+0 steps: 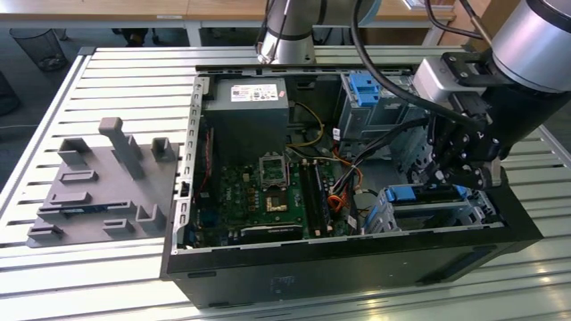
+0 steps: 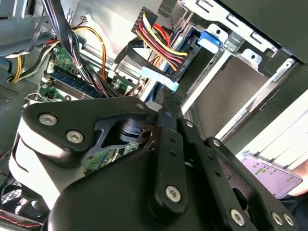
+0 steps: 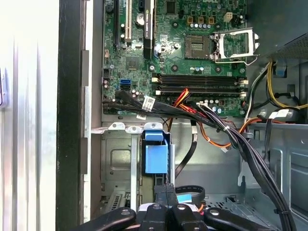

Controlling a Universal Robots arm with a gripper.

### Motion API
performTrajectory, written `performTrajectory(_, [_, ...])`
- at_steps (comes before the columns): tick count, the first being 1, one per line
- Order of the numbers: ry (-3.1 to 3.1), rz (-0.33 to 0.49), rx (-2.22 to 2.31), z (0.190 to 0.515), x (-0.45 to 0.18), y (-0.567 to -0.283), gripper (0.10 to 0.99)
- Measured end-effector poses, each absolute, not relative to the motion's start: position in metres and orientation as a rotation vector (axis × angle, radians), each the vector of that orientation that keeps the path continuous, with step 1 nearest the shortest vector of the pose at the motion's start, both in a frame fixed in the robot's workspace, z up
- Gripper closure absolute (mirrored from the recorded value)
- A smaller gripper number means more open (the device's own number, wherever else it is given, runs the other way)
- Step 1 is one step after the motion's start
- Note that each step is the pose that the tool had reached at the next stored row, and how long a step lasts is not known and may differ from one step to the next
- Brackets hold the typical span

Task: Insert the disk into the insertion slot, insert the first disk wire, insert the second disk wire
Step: 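Insert the second disk wire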

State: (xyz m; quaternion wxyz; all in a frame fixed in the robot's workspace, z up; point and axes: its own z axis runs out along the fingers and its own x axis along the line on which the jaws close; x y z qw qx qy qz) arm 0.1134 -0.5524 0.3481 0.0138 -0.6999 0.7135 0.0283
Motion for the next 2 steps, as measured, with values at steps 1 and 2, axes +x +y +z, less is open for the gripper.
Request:
performTrajectory(1, [2.222,0.088,-2.18,0.3482,0.1134,-0.5524,0.98])
performTrajectory(2, [2.222,0.088,-2.18,0.3482,0.1134,-0.5524,0.98])
